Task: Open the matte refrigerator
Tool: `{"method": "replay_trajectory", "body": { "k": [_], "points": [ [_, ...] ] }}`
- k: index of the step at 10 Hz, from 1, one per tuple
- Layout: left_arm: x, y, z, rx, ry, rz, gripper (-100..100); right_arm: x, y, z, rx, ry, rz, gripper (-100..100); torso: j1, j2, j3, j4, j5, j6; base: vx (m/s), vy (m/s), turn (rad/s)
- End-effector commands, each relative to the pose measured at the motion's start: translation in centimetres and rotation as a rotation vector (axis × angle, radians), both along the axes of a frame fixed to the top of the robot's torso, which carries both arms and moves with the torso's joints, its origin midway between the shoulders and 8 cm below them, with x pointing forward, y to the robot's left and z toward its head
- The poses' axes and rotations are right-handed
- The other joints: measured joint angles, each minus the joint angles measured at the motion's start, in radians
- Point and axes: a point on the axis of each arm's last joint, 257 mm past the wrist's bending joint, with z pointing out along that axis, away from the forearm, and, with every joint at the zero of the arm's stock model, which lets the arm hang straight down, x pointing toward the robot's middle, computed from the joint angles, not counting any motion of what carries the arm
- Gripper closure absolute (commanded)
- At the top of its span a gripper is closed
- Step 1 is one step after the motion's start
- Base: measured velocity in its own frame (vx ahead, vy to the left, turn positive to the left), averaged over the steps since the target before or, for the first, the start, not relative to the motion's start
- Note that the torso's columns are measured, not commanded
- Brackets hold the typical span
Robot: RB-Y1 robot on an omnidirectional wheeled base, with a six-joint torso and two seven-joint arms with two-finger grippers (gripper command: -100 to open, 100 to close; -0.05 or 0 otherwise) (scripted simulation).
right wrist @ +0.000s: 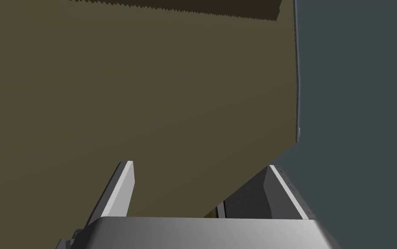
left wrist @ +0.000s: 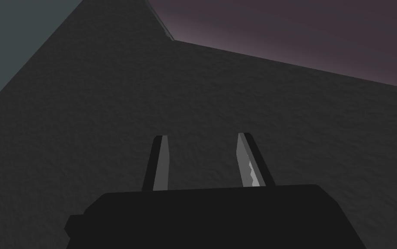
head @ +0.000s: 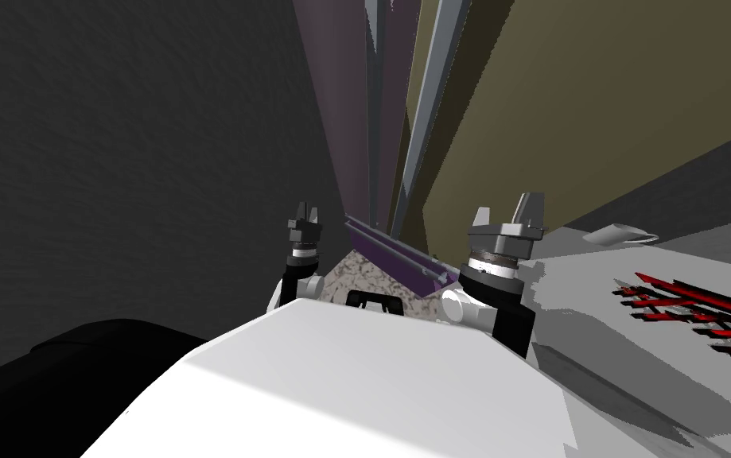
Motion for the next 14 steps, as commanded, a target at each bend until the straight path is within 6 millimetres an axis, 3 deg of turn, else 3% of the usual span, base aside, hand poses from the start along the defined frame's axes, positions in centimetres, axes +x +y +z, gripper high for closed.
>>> {"method": "replay_trajectory", "body": {
  "k": [1, 3, 4, 6, 14],
  "points": [
    [0.0, 0.0, 0.0, 0.0, 0.0, 0.0, 0, 0.0, 0.0, 0.0, 0.0, 0.0, 0.0, 0, 0.0, 0.074, -0.147, 0.074, 0.0, 0.0, 0.0, 0.0, 0.0],
    [0.0, 0.0, 0.0, 0.0, 0.0, 0.0, 0, 0.0, 0.0, 0.0, 0.0, 0.0, 0.0, 0, 0.0, 0.222, -0.443, 0.221, 0.0, 0.0, 0.0, 0.0, 0.0],
    [0.0, 0.0, 0.0, 0.0, 0.0, 0.0, 0, 0.3, 0.4, -0.4, -0.045, 0.012, -0.003, -100, 0.0, 0.295, -0.59, 0.295, 0.0, 0.0, 0.013, 0.008, 0.004],
    [0.0, 0.0, 0.0, 0.0, 0.001, 0.0, 0, 0.8, 0.7, -1.2, -0.125, 0.035, -0.024, -100, 0.001, 0.338, -0.679, 0.338, 0.0, 0.0, 0.021, 0.019, 0.006],
    [0.0, 0.0, 0.0, 0.0, 0.001, 0.0, 0, 2.8, 0.6, -5.1, -0.384, 0.106, -0.16, -100, 0.0, 0.342, -0.684, 0.342, 0.0, 0.0, 0.027, 0.025, 0.008]
  ]
}}
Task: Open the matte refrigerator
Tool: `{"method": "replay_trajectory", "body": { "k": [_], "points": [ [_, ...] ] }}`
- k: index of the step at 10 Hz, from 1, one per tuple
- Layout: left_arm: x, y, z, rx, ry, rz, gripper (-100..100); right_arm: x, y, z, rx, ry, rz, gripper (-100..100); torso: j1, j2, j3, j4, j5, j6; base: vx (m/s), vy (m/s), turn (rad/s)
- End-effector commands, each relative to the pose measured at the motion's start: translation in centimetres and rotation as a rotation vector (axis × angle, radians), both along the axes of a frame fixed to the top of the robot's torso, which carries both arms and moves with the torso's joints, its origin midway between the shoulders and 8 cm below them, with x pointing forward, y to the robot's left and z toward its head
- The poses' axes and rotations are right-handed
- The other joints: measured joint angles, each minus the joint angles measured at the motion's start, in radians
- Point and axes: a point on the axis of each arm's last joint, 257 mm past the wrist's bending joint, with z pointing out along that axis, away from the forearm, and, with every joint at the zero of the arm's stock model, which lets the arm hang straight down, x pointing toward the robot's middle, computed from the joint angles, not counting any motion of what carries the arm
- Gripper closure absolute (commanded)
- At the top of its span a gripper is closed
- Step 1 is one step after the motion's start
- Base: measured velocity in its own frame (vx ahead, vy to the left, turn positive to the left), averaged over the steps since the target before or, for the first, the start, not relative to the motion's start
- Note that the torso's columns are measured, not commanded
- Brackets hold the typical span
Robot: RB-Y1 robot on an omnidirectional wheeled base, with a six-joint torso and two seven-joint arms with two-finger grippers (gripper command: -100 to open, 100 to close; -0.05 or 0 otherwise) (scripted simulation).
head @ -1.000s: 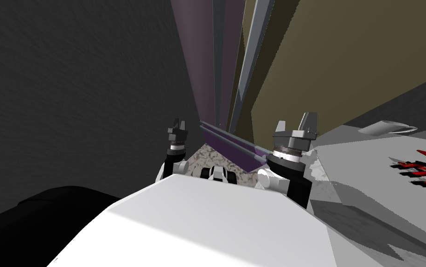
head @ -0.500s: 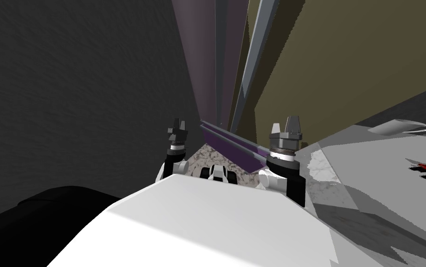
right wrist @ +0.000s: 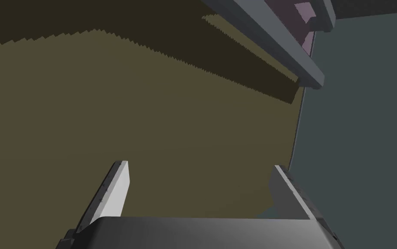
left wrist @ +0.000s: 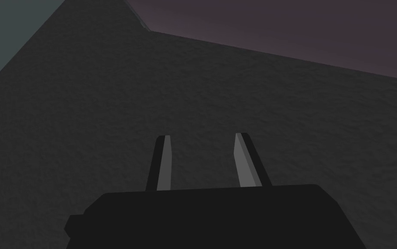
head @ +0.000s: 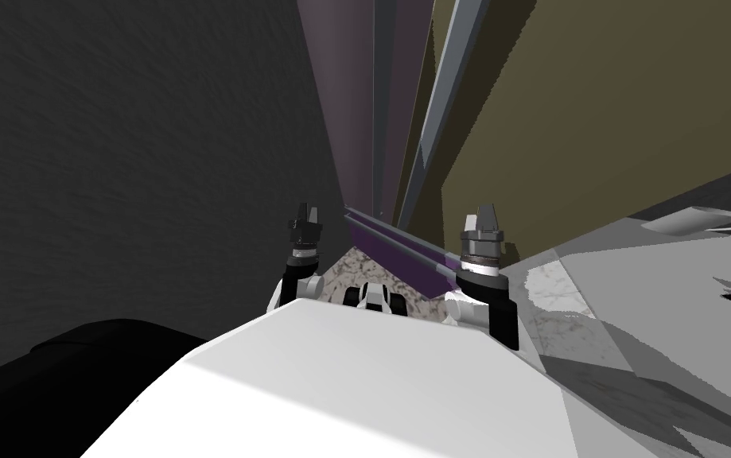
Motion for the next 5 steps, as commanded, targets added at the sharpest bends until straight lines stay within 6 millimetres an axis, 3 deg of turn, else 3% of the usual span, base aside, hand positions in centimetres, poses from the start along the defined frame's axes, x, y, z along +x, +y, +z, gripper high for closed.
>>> {"method": "replay_trajectory", "body": {
  "k": [1, 5],
  "points": [
    [0.0, 0.0, 0.0, 0.0, 0.0, 0.0, 0, 0.5, -0.2, -1.0, -0.075, 0.015, -0.047, -100, 0.001, 0.0, 0.0, 0.0, 0.0, 0.0, 0.023, 0.025, 0.003],
    [0.0, 0.0, 0.0, 0.0, 0.0, 0.0, 0, 1.4, -0.7, -3.0, -0.205, 0.04, -0.132, -100, 0.0, -0.001, 0.0, 0.0, 0.0, 0.0, 0.032, 0.026, 0.01]
  ]
}}
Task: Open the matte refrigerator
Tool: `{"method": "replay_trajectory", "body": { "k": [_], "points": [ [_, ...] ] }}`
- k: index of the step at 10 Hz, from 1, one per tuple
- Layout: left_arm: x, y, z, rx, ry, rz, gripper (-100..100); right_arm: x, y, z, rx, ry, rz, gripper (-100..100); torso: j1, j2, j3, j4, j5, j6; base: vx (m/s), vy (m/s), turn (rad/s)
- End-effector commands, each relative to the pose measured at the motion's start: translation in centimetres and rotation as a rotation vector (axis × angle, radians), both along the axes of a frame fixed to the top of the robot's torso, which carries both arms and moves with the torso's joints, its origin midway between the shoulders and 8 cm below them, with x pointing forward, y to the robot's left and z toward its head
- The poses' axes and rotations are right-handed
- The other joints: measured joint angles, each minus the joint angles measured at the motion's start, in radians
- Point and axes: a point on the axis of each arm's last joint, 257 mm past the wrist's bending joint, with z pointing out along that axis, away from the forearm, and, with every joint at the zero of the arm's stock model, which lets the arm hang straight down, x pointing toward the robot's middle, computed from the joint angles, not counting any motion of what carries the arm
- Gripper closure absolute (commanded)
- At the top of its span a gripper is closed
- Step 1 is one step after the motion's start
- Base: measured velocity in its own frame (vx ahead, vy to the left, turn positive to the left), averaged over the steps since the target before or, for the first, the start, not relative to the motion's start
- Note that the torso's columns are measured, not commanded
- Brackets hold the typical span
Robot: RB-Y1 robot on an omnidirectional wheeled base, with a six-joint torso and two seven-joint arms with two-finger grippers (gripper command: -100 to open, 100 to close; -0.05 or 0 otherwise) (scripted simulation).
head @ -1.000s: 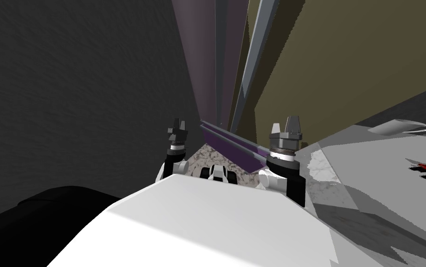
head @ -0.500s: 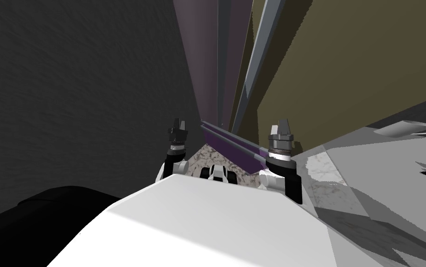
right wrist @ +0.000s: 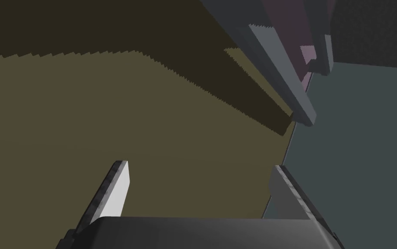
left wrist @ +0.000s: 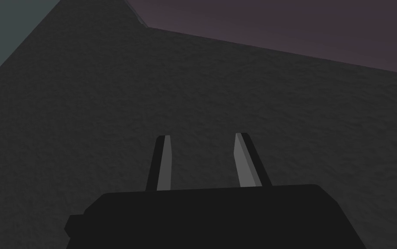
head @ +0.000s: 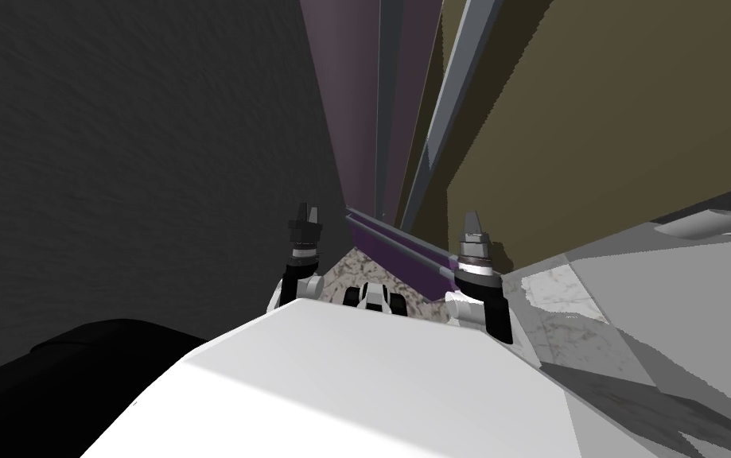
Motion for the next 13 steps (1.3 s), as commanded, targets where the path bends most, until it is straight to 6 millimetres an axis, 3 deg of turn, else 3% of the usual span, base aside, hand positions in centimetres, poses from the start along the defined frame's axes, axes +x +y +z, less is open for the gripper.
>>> {"method": "replay_trajectory", "body": {
  "k": [1, 3, 6, 8, 9, 13],
  "points": [
    [0.0, 0.0, 0.0, 0.0, 0.0, 0.0, 0, 0.6, -0.5, -1.5, -0.091, 0.017, -0.058, -100, 0.0, 0.001, 0.0, 0.0, 0.0, 0.0, 0.036, 0.036, 0.016],
    [0.0, 0.0, 0.0, 0.0, 0.0, 0.0, 0, 0.6, -0.5, -1.5, -0.124, 0.015, -0.084, -100, 0.0, 0.001, 0.0, 0.0, 0.0, 0.0, 0.02, 0.022, 0.002],
    [0.0, 0.0, 0.0, 0.0, 0.0, 0.0, 0, 1.5, -1.4, -3.7, -0.237, 0.039, -0.156, -100, 0.0, 0.0, 0.0, 0.0, 0.0, 0.0, 0.029, 0.03, 0.015],
    [0.0, 0.0, 0.0, 0.0, 0.0, 0.0, 0, 1.5, -1.4, -3.7, -0.275, 0.037, -0.185, -100, 0.0, 0.0, 0.0, 0.0, 0.0, 0.0, 0.025, 0.023, 0.003],
    [0.0, 0.0, 0.0, 0.0, 0.0, 0.0, 0, 1.9, -1.9, -4.8, -0.322, 0.049, -0.212, -100, -0.001, 0.001, 0.001, 0.0, 0.0, 0.0, 0.025, 0.023, 0.021],
    [0.0, 0.0, 0.0, 0.0, 0.0, 0.0, 0, 2.3, -2.4, -5.9, -0.425, 0.057, -0.283, -100, 0.0, 0.001, 0.0, 0.0, 0.0, 0.0, 0.022, 0.024, 0.009]
  ]
}}
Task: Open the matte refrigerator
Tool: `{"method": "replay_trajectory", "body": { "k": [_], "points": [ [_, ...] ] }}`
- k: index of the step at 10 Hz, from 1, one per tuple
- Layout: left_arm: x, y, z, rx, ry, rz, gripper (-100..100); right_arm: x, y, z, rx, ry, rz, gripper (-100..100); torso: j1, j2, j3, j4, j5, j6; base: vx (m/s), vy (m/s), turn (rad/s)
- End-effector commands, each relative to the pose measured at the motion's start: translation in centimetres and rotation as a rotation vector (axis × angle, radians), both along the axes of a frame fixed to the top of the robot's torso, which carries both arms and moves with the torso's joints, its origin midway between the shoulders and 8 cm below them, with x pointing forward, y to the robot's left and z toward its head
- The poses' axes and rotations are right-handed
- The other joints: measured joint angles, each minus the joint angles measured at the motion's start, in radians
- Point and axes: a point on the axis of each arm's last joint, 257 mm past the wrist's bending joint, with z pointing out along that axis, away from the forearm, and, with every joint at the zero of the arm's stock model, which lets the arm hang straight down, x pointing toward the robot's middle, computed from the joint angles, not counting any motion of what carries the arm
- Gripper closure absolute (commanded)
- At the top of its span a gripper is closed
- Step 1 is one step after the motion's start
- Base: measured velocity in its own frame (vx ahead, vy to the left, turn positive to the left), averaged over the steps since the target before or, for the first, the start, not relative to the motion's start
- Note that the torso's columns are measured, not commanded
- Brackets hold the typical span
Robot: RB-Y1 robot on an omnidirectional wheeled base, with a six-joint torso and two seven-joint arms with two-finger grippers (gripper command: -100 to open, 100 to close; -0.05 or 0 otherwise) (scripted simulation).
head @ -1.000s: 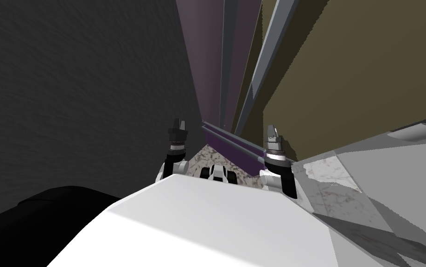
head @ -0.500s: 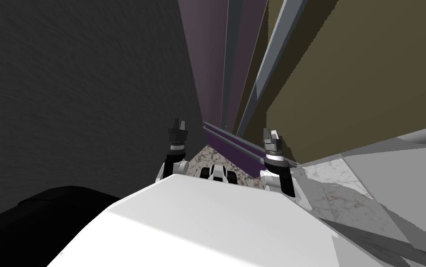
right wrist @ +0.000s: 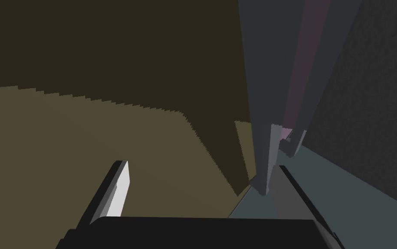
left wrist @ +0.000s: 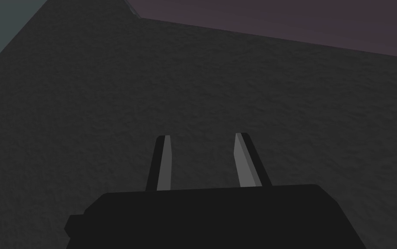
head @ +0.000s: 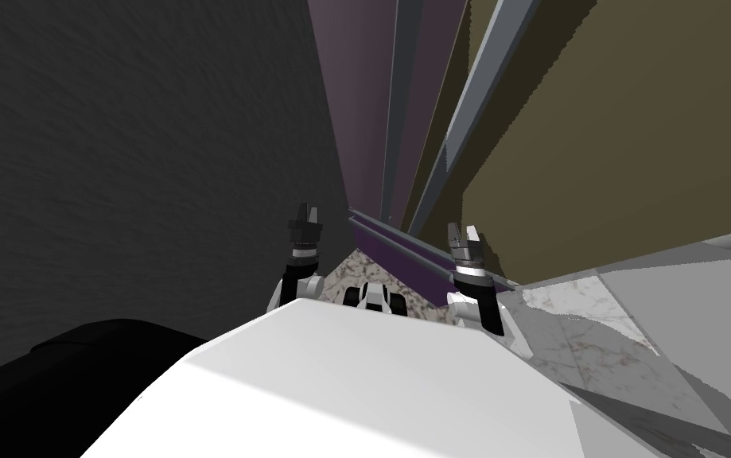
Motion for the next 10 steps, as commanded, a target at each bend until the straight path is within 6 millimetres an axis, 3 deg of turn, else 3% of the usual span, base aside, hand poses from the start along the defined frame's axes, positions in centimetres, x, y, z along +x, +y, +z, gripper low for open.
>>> {"method": "replay_trajectory", "body": {
  "k": [1, 2, 10],
  "points": [
    [0.0, 0.0, 0.0, 0.0, 0.0, 0.0, 0, 0.2, -0.2, -0.5, -0.058, 0.002, -0.037, -100, 0.0, 0.0, 0.0, 0.0, 0.0, 0.0, 0.014, 0.014, 0.0],
    [0.0, 0.0, 0.0, 0.0, 0.0, 0.0, 0, 0.6, -0.8, -1.6, -0.109, 0.013, -0.07, -100, -0.001, 0.0, 0.0, 0.0, 0.0, 0.0, 0.027, 0.028, 0.021],
    [0.0, 0.0, 0.0, 0.0, 0.0, 0.0, 0, 1.2, -2.0, -3.7, -0.298, 0.028, -0.191, -100, 0.0, 0.0, 0.0, 0.0, 0.0, 0.0, 0.021, 0.022, 0.009]
  ]
}}
